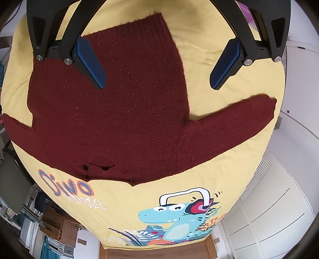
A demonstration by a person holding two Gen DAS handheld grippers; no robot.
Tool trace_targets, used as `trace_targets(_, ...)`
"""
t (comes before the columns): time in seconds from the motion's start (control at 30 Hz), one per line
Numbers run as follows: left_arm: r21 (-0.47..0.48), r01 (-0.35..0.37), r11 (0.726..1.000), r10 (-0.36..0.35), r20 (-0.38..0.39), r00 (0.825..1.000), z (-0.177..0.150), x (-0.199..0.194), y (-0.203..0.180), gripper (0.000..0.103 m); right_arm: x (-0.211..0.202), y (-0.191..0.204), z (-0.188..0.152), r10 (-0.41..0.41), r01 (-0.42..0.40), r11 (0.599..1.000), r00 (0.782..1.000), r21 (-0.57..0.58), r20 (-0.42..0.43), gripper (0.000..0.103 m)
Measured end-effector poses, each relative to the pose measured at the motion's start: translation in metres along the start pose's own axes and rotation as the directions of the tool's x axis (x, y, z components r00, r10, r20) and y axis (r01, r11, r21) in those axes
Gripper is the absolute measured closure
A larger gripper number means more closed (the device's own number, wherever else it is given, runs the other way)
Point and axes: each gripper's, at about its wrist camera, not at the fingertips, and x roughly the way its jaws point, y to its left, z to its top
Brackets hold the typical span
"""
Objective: Fold small clothes
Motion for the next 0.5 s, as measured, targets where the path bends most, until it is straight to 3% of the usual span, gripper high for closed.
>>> trace_targets(0.5,0.007,-0.013,1.000,0.013,-0.004,1.000,-0.0028,0.0017,-0.0009,0.001,0.0008,0.0000,-0.0012,0.001,-0.001,1.000,1.000,-0.006,-0.005,0.001)
